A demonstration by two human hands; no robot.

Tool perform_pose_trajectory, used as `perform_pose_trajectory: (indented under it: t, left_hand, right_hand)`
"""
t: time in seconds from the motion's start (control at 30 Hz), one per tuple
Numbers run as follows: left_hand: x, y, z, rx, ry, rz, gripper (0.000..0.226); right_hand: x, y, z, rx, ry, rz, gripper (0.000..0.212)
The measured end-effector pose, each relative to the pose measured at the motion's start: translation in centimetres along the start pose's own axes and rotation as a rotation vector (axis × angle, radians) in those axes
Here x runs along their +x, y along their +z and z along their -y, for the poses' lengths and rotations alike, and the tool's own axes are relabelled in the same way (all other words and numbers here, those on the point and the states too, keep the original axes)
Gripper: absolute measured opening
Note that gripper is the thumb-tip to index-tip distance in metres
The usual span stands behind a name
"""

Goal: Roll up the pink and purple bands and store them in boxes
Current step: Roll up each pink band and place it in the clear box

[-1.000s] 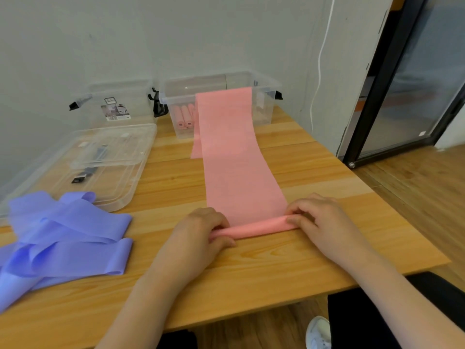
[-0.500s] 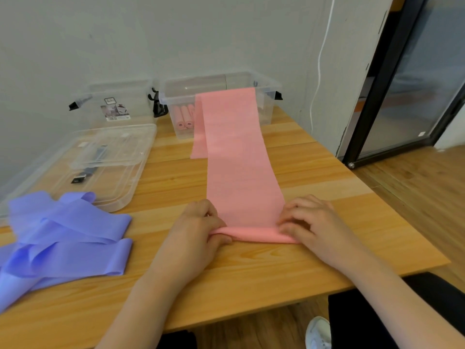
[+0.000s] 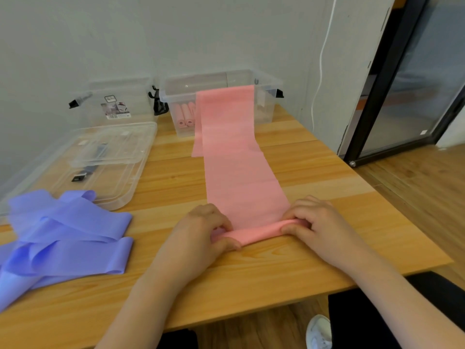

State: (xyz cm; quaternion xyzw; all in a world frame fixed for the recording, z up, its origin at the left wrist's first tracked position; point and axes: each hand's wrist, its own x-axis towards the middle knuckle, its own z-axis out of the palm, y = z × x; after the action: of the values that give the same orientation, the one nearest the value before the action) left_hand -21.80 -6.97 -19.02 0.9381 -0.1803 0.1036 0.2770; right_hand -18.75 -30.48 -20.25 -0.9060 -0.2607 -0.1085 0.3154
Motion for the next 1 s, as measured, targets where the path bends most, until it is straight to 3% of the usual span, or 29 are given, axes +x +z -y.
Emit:
perform_pose_trajectory:
  t: [0.1,0.17,0.23,0.3,0.5,0.63,0.7,0.83,1.0]
  left_hand:
    - [-0.15,-0.01,0.03,-0.012,0.006,0.000,0.035]
    - [-0.19,0.00,-0.04,0.006,0.007,-0.024,0.027]
    - [-0.16,0.04,-0.11,0.033,0.018,-0.069,0.015]
    - [-0.12,0.13,-0.05,0.054,0.012,-0.085,0.023]
    - [0.00,0.17,0.22,0.039,0.028,-0.002,0.031]
    - [-0.22,-0.02,-0.26,0.072,-0.032,-0.073,0.017]
    - [-0.24,0.01,-0.08,0.055,0.007,-0.062,0.012]
    - [0.14,0.07,0.41,0.047,0.042,0.011,0.025]
    - [-0.08,0.06,-0.03,0.025,0.005,-0.091,0.013]
  right_hand:
    - [0.11,0.42,-0.16,-0.018,0.022,-0.039,0.005]
    - [0.12,0.38,-0.05,-0.031,0.041,-0.034,0.009]
    - [0.03,0.12,0.16,-0.055,0.050,0.030,0.024]
    - [-0.04,-0.20,0.34,-0.053,0.067,0.054,0.036]
    - [0.00,-0.21,0.24,0.010,0.050,-0.040,0.007]
    - [-0.05,-0.33,0.28,-0.030,0.043,0.035,0.035]
    - [-0.01,-0.31,0.20,-0.027,0.051,0.018,0.029]
    - [0.00,-0.17,0.16,-0.001,0.041,-0.037,0.010]
    - [-0.01,-0.31,0.32,0.018,0.070,0.031,0.030]
